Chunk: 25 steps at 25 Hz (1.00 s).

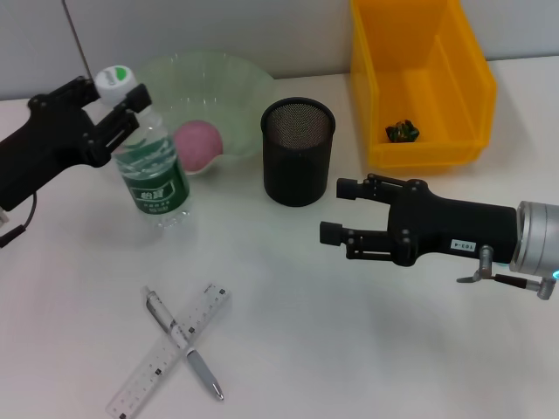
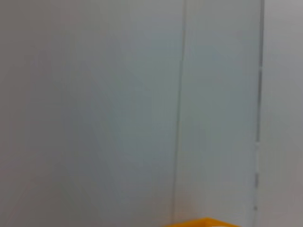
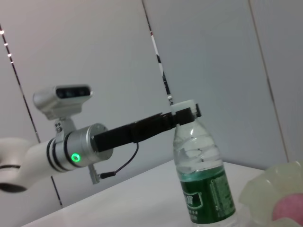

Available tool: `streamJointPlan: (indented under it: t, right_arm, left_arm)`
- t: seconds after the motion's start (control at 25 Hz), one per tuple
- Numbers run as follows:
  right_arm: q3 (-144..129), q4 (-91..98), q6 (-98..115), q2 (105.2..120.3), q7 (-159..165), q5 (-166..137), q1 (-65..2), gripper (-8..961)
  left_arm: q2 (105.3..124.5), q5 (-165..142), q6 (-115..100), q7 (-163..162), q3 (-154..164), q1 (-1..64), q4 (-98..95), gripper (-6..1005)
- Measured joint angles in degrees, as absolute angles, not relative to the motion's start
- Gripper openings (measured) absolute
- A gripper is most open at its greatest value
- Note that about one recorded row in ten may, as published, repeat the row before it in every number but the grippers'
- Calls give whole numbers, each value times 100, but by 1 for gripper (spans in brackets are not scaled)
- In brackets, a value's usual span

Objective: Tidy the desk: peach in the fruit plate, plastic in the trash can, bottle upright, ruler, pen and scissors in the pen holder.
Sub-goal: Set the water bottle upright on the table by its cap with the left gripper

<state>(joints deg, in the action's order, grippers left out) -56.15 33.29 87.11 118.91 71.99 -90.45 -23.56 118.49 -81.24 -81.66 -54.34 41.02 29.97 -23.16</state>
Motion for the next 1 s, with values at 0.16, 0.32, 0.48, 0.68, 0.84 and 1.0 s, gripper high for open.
streamJointPlan:
  t: [0.16, 0.32, 0.48, 0.68, 0.84, 1.0]
  right_arm:
    - [-5567, 3311, 8649, 11891, 7198, -9044, -2340, 807]
    - [-5559, 3288, 8600, 11890, 7221, -9043, -2338, 807]
    - [-5556, 3287, 8585, 11884, 7255, -9044, -2338, 807]
    - [-5554, 3287, 8578, 11882, 7274, -9044, -2337, 807]
    - [-5554, 3293, 8577, 11882, 7305, -9046, -2337, 807]
    - [-5554, 3295, 8577, 11882, 7316, -9048, -2344, 807]
  left_arm:
    - [11852, -7963, -8100, -4997, 4054, 2964, -2131, 448]
    - [11855, -7963, -8086, -4951, 4054, 2963, -2113, 450]
    - [11863, -7814, -7924, -4446, 4046, 2986, -1801, 451]
    - [11874, -7434, -7853, -3799, 4043, 3043, -1403, 453]
    - [11890, -7330, -7715, -3655, 4043, 3110, -1255, 455]
    - [11894, -7229, -7693, -3531, 4043, 3146, -1113, 457]
